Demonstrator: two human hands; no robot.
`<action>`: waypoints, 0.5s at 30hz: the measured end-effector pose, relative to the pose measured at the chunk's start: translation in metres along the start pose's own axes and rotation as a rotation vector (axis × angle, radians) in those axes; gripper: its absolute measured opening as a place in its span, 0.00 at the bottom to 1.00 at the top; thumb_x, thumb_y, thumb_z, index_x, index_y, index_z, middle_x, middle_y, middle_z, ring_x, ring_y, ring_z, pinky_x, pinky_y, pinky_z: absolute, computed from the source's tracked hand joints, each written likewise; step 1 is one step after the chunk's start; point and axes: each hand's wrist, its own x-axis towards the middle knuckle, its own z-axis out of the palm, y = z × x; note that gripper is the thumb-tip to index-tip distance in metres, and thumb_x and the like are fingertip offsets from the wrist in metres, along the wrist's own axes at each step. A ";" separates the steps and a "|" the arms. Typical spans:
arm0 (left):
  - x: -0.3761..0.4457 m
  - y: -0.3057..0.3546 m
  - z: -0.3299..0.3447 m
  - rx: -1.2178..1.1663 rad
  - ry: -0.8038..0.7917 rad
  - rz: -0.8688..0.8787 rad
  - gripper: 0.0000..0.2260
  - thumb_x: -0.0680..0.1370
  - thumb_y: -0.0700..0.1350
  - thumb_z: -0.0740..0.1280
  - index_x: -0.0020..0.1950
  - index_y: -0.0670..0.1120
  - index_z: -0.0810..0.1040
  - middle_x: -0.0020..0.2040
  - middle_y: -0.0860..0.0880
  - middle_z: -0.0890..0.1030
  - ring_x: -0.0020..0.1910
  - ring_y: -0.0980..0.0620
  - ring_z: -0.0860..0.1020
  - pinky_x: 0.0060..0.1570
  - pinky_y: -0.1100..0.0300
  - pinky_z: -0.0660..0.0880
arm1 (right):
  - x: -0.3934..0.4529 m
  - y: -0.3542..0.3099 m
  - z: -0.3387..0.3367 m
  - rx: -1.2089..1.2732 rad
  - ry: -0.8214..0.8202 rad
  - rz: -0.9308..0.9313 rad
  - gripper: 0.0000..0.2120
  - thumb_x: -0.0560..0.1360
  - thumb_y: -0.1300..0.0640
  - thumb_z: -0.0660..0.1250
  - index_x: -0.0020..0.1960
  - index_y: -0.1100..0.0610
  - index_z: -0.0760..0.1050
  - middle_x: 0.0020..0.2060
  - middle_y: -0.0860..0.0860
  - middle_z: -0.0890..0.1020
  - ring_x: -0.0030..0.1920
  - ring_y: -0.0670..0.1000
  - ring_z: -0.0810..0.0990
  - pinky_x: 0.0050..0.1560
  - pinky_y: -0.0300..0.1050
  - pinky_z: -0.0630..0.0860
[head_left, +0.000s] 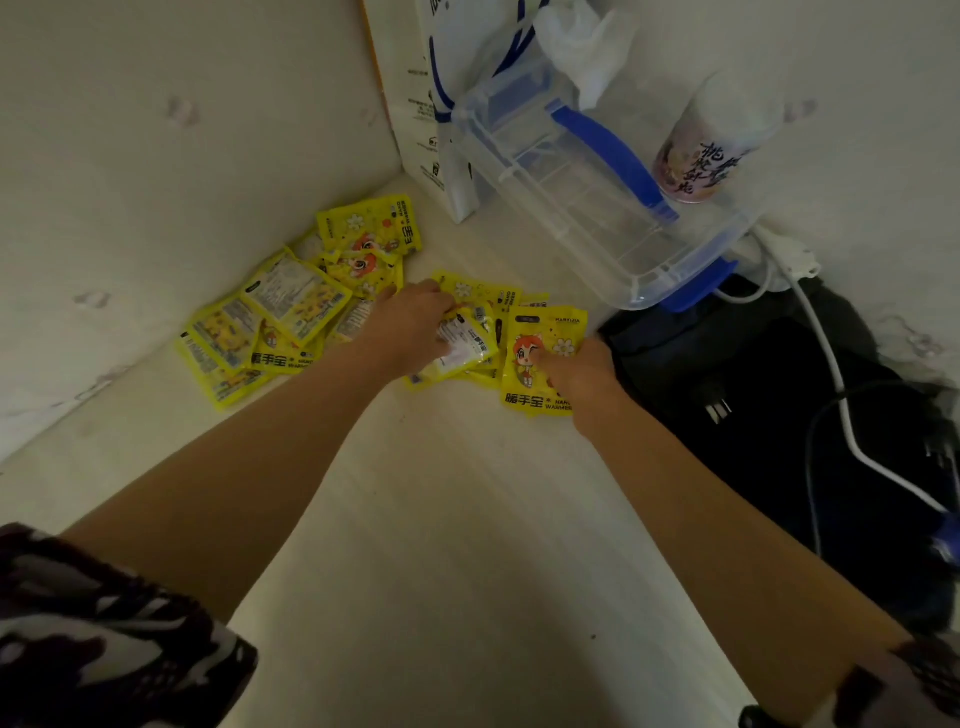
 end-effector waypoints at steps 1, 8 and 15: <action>-0.004 0.001 -0.001 -0.034 -0.003 0.004 0.20 0.73 0.46 0.71 0.62 0.42 0.74 0.59 0.43 0.73 0.59 0.42 0.74 0.60 0.49 0.67 | -0.001 0.002 -0.002 -0.007 -0.003 -0.004 0.18 0.72 0.59 0.72 0.61 0.58 0.76 0.56 0.56 0.81 0.52 0.56 0.80 0.60 0.56 0.77; -0.050 0.014 -0.004 -0.364 0.015 -0.096 0.27 0.75 0.42 0.70 0.72 0.41 0.67 0.64 0.39 0.73 0.64 0.40 0.72 0.58 0.52 0.68 | -0.024 0.021 -0.017 -0.020 0.039 -0.039 0.22 0.70 0.58 0.73 0.63 0.53 0.75 0.56 0.53 0.82 0.55 0.57 0.81 0.59 0.57 0.77; -0.112 0.025 0.022 -0.613 0.141 -0.312 0.13 0.74 0.43 0.71 0.54 0.37 0.74 0.43 0.42 0.78 0.41 0.48 0.74 0.40 0.59 0.67 | -0.058 0.046 -0.040 -0.015 0.042 -0.088 0.21 0.71 0.60 0.72 0.63 0.56 0.75 0.57 0.55 0.81 0.56 0.56 0.80 0.60 0.57 0.77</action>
